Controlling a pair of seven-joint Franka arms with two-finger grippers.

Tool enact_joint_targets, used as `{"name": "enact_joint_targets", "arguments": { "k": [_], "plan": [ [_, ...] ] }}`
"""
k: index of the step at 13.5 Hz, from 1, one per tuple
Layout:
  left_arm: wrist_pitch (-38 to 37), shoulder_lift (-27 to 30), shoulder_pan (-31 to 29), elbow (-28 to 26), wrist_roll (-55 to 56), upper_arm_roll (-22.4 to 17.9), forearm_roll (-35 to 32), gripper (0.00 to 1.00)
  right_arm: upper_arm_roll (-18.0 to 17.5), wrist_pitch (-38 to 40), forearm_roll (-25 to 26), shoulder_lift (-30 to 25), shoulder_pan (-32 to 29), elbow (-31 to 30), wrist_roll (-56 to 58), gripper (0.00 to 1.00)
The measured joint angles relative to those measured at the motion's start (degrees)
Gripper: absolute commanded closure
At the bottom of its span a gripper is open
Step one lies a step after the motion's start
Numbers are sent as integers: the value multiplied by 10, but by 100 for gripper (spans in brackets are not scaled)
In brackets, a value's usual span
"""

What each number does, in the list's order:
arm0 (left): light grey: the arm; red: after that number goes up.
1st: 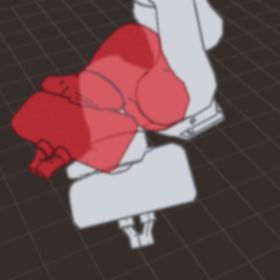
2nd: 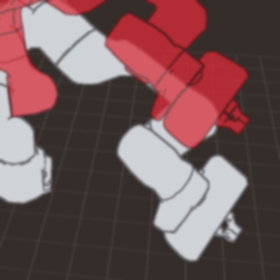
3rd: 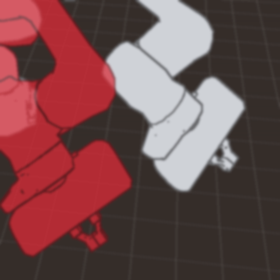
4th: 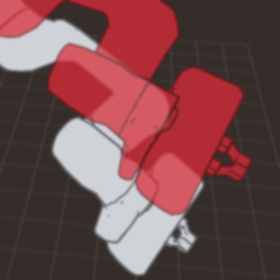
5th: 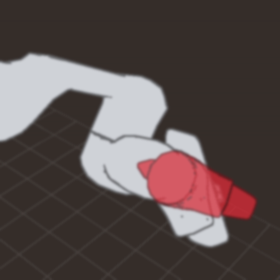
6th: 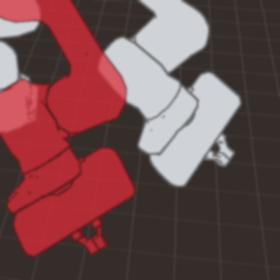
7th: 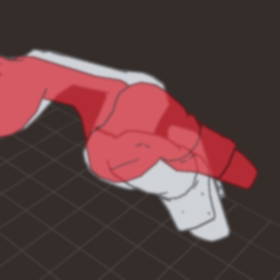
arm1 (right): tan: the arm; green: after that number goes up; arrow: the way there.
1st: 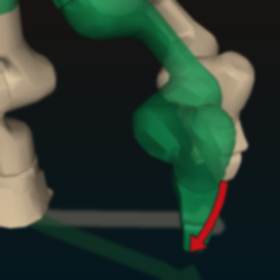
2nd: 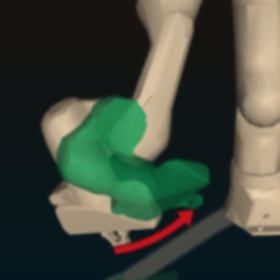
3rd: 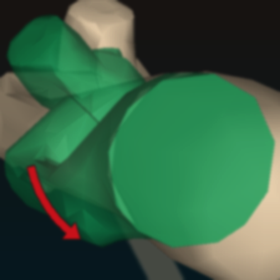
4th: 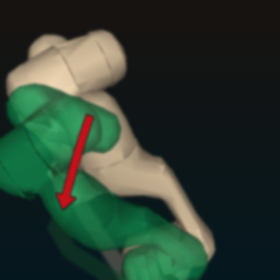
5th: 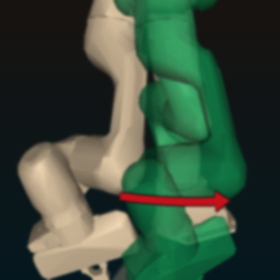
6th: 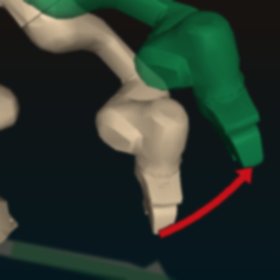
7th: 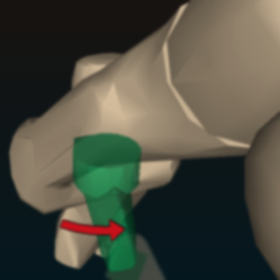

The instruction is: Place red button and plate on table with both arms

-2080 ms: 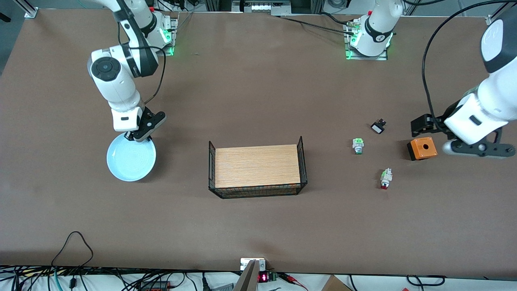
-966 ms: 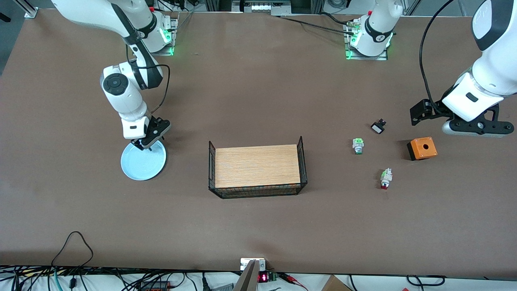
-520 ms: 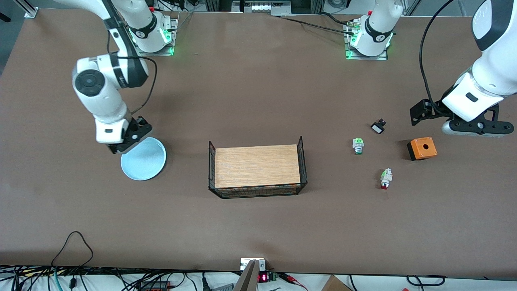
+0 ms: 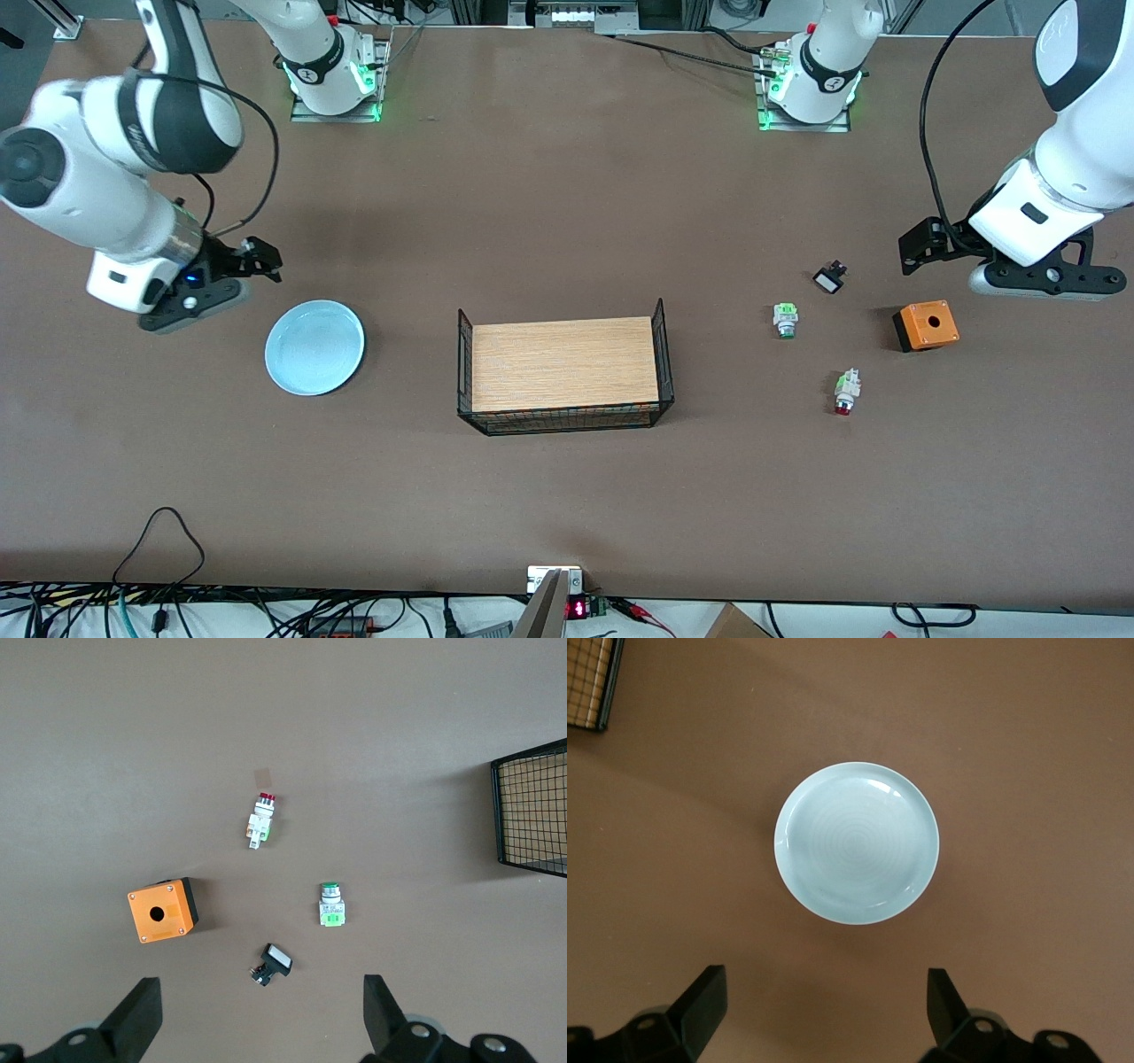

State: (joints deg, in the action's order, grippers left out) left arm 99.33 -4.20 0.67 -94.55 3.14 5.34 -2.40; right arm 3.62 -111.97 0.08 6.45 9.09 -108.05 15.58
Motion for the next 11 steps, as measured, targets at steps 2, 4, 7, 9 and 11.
{"name": "enact_joint_targets", "arguments": {
  "k": [2,4,7,9,11],
  "plan": [
    [0,0,0,0,0,0,0,0,0,29,0,-17,0,16,-56,0],
    [0,0,0,0,0,0,0,0,0,53,-3,-36,0,25,-98,0],
    [0,0,0,0,0,0,0,0,6,70,-25,-56,0,43,-151,0],
    [0,0,0,0,0,0,0,0,12,75,-27,-70,0,52,-172,0],
    [0,0,0,0,0,0,0,0,16,77,-28,-80,0,56,-184,0]
  ]
}}
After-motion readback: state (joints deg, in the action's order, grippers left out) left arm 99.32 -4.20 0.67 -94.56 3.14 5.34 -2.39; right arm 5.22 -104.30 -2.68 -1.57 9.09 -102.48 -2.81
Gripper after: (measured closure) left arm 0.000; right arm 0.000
